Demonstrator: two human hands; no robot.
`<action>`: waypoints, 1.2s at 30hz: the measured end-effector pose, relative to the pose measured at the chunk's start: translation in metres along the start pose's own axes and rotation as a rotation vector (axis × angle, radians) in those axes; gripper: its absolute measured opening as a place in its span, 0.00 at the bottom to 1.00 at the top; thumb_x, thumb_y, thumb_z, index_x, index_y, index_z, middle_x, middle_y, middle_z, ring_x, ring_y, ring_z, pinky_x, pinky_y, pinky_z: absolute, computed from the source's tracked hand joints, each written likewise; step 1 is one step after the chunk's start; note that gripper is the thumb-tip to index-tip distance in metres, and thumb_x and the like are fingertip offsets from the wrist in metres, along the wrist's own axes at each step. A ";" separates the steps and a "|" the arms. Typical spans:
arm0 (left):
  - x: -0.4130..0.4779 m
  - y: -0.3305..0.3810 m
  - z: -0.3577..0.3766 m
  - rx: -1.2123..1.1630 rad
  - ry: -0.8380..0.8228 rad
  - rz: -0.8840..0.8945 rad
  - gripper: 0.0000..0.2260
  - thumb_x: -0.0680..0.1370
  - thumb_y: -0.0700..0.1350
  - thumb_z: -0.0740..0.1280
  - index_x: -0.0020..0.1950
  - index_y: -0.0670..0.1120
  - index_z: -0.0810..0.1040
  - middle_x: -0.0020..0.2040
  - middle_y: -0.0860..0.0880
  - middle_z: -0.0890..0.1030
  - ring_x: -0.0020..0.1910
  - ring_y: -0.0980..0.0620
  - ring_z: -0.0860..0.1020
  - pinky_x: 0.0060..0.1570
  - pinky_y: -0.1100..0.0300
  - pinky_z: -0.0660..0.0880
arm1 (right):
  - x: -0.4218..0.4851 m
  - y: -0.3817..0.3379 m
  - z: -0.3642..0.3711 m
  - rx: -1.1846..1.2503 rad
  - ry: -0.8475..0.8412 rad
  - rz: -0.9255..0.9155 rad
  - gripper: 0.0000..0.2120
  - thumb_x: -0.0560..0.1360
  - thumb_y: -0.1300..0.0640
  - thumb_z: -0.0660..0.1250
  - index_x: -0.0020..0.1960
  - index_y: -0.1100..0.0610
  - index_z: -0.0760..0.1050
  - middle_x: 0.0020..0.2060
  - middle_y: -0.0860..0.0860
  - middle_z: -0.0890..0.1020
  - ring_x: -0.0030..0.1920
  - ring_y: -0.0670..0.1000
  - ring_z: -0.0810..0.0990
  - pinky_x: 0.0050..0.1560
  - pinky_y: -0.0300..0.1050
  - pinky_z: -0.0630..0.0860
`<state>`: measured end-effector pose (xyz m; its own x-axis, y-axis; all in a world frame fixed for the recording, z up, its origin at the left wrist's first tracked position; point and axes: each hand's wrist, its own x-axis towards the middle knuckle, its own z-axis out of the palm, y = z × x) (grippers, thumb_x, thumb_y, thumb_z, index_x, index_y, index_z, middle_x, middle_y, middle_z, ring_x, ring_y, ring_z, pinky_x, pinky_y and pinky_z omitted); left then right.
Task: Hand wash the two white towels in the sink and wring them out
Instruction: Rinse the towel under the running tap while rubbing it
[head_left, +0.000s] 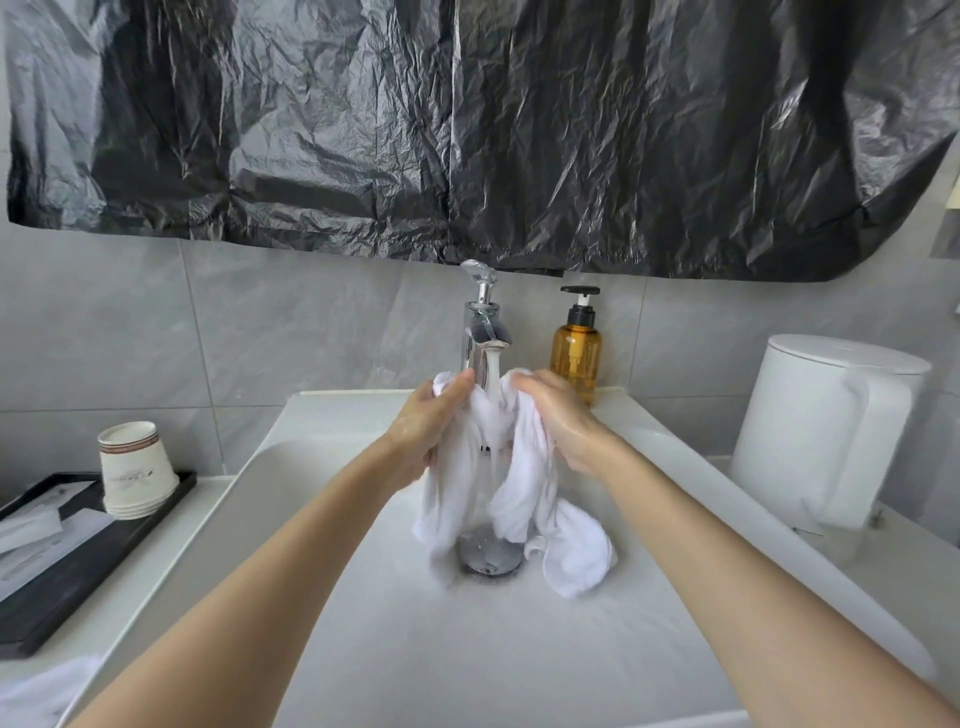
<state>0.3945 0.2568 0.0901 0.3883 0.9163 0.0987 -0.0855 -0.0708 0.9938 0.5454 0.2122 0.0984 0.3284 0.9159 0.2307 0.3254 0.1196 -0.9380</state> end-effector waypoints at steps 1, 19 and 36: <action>0.001 0.001 0.000 -0.023 0.011 0.021 0.20 0.78 0.56 0.68 0.59 0.41 0.75 0.49 0.44 0.84 0.45 0.50 0.84 0.48 0.53 0.81 | 0.000 0.000 -0.005 -0.009 -0.046 0.008 0.04 0.77 0.54 0.64 0.51 0.53 0.73 0.43 0.49 0.75 0.44 0.48 0.73 0.40 0.41 0.66; -0.015 -0.015 0.002 0.305 -0.215 0.156 0.38 0.78 0.45 0.69 0.78 0.64 0.48 0.63 0.50 0.75 0.55 0.51 0.79 0.53 0.62 0.77 | 0.003 -0.005 -0.015 0.448 0.277 0.172 0.18 0.61 0.48 0.74 0.43 0.59 0.78 0.41 0.55 0.81 0.43 0.56 0.80 0.51 0.51 0.76; -0.016 -0.008 0.032 -0.026 0.158 0.172 0.11 0.78 0.58 0.66 0.49 0.51 0.79 0.44 0.48 0.83 0.44 0.49 0.82 0.47 0.53 0.80 | -0.015 0.006 0.020 -0.082 -0.003 -0.030 0.14 0.81 0.43 0.53 0.54 0.47 0.74 0.55 0.53 0.78 0.56 0.52 0.77 0.60 0.49 0.73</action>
<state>0.4185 0.2306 0.0818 0.2174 0.9422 0.2548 -0.1625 -0.2224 0.9613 0.5243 0.2066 0.0838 0.3151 0.9134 0.2577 0.4065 0.1155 -0.9063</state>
